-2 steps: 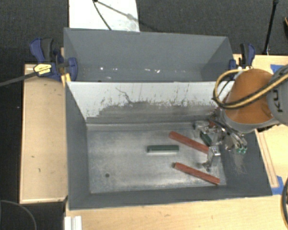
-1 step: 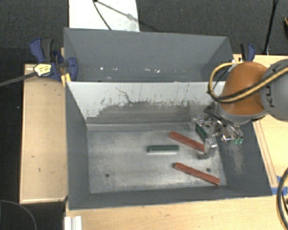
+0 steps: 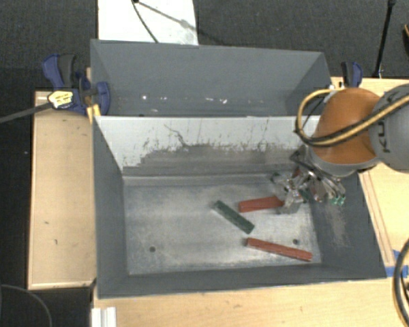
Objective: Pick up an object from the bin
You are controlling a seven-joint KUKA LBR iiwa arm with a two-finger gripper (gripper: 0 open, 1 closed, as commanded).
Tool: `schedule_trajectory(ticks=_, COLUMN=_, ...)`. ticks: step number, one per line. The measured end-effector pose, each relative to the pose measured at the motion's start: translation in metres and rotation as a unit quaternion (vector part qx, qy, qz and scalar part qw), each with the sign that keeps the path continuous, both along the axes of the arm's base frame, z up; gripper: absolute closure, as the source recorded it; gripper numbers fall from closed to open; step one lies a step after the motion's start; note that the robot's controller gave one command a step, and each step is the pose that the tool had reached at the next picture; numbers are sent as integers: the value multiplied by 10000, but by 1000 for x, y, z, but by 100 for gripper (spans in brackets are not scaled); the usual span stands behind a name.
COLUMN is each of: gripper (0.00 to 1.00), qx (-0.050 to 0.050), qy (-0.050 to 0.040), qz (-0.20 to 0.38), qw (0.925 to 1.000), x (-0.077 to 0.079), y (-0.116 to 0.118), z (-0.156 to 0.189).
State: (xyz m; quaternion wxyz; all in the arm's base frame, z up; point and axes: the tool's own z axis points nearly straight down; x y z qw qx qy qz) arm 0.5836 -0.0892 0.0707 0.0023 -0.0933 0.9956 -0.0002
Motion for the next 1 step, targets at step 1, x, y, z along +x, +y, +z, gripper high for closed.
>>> schedule_trajectory(ticks=1, gripper=100, qx=-22, qy=-28, qz=1878, qw=9822, x=-28, y=-18, z=185)
